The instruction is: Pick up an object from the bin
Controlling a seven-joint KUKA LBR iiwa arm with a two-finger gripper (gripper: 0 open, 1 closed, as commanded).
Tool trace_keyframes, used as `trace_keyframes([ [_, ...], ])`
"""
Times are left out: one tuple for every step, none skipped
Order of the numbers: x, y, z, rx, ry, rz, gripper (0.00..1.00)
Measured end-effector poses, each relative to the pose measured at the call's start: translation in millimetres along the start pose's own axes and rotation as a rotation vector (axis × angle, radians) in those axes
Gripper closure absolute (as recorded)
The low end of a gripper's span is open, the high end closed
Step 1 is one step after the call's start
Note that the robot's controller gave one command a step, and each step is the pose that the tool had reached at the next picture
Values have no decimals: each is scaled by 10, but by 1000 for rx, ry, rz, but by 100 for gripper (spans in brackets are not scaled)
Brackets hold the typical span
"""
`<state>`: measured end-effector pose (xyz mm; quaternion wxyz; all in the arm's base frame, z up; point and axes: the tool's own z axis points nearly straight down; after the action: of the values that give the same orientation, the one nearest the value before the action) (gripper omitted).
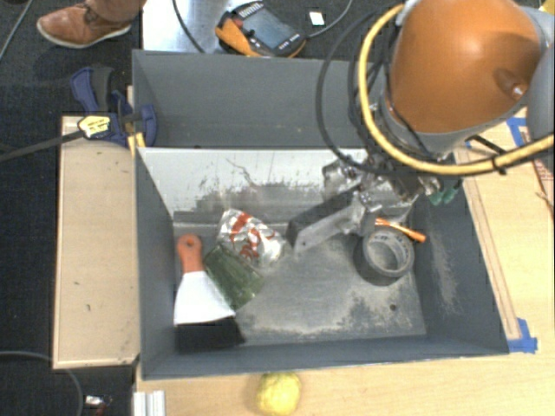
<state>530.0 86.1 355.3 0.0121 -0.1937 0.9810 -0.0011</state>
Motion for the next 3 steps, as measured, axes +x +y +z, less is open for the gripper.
trace_keyframes([
  [3,0,21,-1,3,1,100],
  [52,125,655,0,-2,-82,100],
  [-141,148,210,2,-12,8,100],
])
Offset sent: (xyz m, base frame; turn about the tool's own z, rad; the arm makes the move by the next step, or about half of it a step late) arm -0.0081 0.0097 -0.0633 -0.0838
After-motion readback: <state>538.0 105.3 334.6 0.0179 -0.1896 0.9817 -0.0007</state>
